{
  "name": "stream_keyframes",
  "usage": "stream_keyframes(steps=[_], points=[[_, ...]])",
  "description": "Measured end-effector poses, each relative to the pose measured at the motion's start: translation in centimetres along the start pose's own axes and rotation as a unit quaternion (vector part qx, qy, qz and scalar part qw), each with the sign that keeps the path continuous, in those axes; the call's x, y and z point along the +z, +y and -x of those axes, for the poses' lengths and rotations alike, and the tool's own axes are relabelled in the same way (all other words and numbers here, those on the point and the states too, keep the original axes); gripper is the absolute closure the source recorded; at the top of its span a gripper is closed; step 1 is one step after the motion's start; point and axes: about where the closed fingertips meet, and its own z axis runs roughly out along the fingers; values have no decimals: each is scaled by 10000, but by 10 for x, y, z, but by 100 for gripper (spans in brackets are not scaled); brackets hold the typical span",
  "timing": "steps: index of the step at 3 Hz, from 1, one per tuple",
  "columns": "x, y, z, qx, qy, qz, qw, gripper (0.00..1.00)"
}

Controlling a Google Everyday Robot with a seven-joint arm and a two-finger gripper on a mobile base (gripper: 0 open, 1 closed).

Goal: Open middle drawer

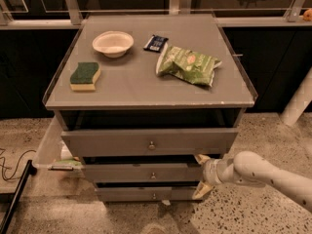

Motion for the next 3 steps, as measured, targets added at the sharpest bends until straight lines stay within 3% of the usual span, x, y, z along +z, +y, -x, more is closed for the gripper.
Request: stream_keyframes(steps=[1, 2, 3], points=[[12, 3, 5, 79, -260, 202, 9994, 0], [13, 3, 5, 74, -263, 216, 9994, 0], [41, 9, -11, 172, -276, 429, 9986, 0]])
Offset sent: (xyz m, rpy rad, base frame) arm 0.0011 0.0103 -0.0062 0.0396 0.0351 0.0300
